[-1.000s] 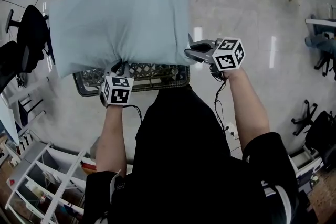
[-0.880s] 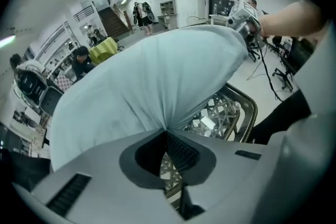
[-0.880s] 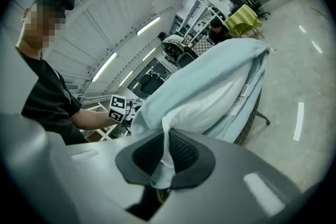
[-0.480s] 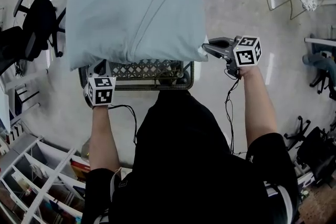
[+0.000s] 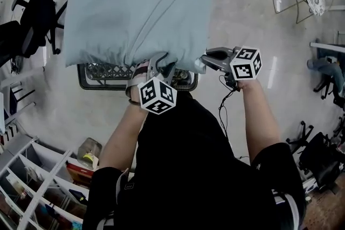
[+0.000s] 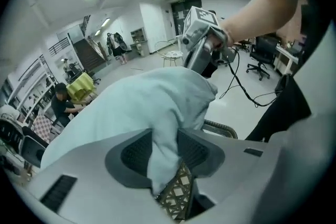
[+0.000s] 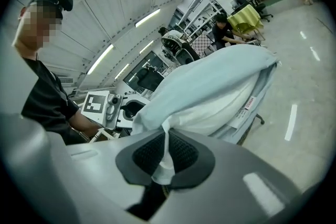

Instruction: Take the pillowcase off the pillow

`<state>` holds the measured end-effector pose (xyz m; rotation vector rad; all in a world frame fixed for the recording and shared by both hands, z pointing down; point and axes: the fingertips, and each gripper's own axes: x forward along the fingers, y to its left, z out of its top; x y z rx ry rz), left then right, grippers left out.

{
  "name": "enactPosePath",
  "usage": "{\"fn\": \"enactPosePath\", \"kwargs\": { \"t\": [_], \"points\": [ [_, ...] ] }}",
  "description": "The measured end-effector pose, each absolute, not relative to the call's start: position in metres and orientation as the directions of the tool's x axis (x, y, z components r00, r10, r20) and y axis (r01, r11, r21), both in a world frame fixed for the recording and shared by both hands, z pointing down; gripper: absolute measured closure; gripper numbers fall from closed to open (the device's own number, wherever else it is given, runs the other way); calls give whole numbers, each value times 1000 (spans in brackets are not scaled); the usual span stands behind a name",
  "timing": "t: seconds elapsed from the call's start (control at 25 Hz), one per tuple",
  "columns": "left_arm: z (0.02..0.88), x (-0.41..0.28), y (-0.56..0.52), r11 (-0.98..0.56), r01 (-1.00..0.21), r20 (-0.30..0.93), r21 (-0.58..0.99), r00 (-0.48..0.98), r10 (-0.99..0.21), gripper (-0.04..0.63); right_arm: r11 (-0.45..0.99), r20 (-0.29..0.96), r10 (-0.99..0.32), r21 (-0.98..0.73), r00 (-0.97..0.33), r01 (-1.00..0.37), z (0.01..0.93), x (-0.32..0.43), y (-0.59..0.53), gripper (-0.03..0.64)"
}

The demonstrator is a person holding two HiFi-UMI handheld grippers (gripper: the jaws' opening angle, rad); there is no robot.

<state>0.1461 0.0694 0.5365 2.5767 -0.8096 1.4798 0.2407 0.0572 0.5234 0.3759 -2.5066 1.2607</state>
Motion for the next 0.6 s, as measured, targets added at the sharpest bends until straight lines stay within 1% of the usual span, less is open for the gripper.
{"fn": "enactPosePath", "kwargs": {
  "t": [0.08, 0.12, 0.2, 0.4, 0.6],
  "points": [
    [538, 137, 71, -870, -429, 830, -241, 373, -414, 517, 567, 386, -107, -733, -916, -376, 525, 246, 59, 594],
    [536, 132, 72, -875, -406, 832, -262, 364, -418, 551, 564, 377, -114, -737, -919, -373, 523, 249, 59, 594],
    [533, 119, 72, -877, -382, 835, -291, 346, -427, 582, 567, 357, -124, -740, -926, -362, 518, 253, 56, 594],
    [532, 75, 66, -838, -478, 842, -262, 310, -440, 586, 582, 324, -127, -741, -937, -335, 509, 259, 51, 594],
    [532, 55, 61, -802, -556, 840, -217, 312, -443, 584, 568, 313, -140, -751, -939, -335, 512, 264, 52, 594]
  ]
}}
